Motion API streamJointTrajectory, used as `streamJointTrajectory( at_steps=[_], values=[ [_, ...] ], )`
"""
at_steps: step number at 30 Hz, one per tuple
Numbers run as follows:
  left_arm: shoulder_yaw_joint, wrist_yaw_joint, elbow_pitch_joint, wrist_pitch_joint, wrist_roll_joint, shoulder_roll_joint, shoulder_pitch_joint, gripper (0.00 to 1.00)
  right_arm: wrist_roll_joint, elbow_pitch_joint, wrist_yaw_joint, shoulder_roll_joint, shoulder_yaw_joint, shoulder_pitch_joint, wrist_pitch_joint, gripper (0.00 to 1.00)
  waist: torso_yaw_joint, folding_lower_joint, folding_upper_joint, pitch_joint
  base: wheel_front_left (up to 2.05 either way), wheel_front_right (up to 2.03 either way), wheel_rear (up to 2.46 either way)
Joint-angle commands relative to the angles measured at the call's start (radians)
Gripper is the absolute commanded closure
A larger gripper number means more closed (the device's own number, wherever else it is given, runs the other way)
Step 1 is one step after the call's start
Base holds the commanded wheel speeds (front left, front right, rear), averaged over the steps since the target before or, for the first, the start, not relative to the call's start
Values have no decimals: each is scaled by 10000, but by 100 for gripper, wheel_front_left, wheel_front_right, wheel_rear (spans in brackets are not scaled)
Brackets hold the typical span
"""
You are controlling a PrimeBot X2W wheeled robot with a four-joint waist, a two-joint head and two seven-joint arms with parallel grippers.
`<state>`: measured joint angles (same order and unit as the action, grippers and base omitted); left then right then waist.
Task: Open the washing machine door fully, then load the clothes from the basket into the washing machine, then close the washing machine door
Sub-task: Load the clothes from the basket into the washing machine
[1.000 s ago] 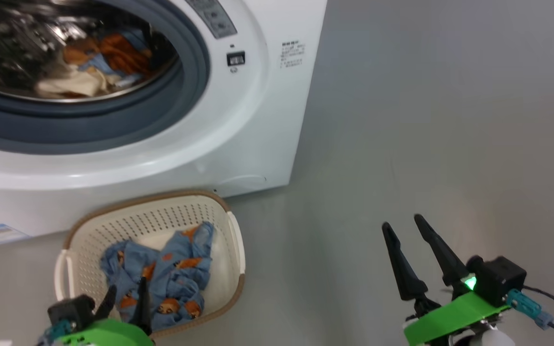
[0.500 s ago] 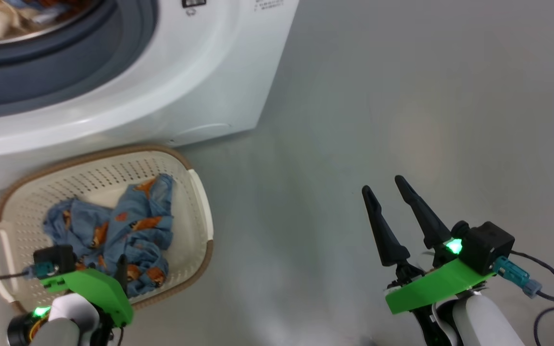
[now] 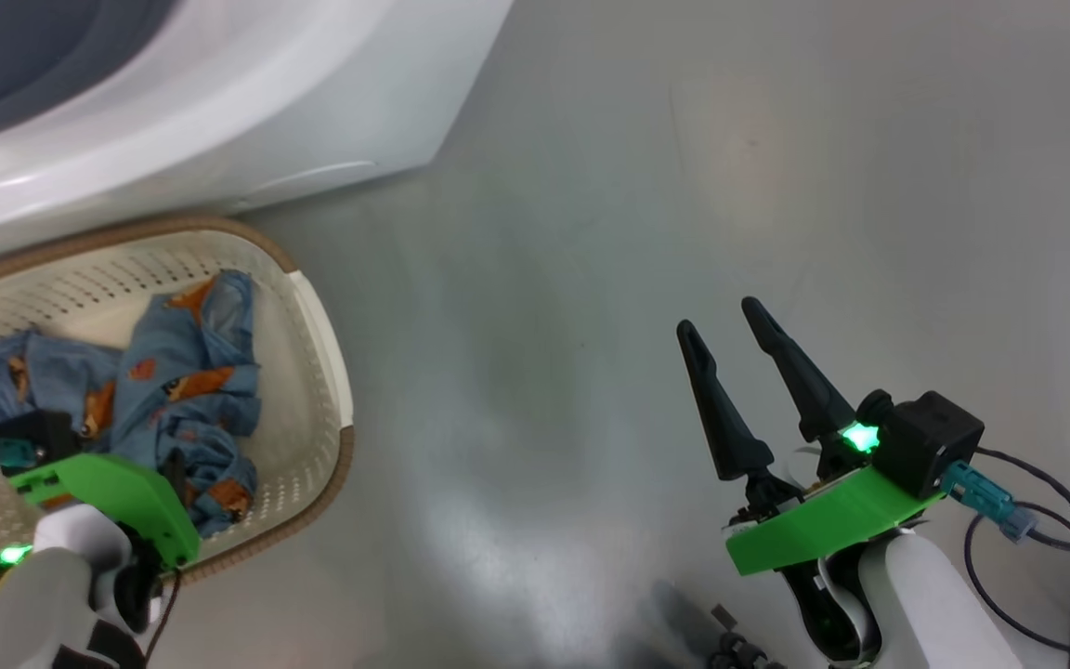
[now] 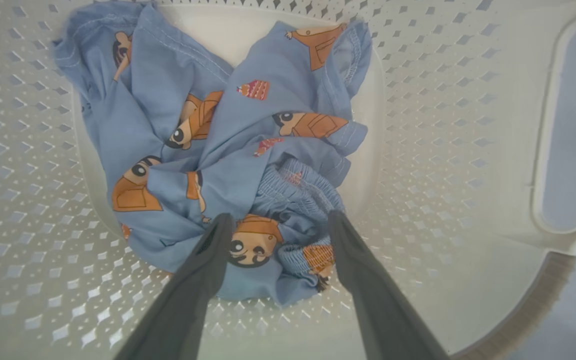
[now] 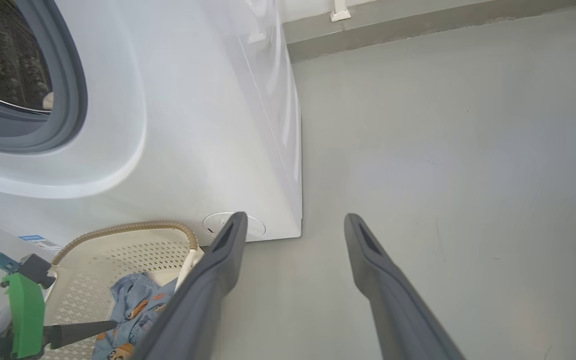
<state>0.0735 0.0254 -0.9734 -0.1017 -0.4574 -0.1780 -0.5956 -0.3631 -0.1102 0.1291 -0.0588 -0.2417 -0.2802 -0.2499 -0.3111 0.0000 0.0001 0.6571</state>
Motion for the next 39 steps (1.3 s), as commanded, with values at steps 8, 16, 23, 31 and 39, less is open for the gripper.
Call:
streamJointTrajectory(
  at_steps=[8, 16, 23, 31, 39],
  values=[
    [-371, -280, -941, -18, -107, -789, -789, 0, -168, 285, 16, 68, -326, -200, -119, 0, -387, 0, -1, 933, 0, 0, 0],
    [-312, -240, -1447, 112, -114, -1066, -1498, 0, -266, 337, 16, 80, -376, -360, -119, 0, -531, 0, -1, 1506, 0, 0, 0],
    [-235, -208, -1780, 168, -112, -1286, -2015, 0, -411, 415, 16, 83, -421, -443, -119, 0, -662, 0, -1, 1892, 0, 0, 0],
    [-132, -174, -2117, 230, -111, -1491, -2394, 0, -534, 493, 16, 84, -430, -523, -119, 0, -790, 0, -1, 2275, 0, 0, 0],
    [9, -180, -2309, 345, -81, -1582, -2765, 0, -632, 532, 16, 85, -416, -558, -119, 0, -927, 0, -1, 2644, 0, 0, 0]
  ],
)
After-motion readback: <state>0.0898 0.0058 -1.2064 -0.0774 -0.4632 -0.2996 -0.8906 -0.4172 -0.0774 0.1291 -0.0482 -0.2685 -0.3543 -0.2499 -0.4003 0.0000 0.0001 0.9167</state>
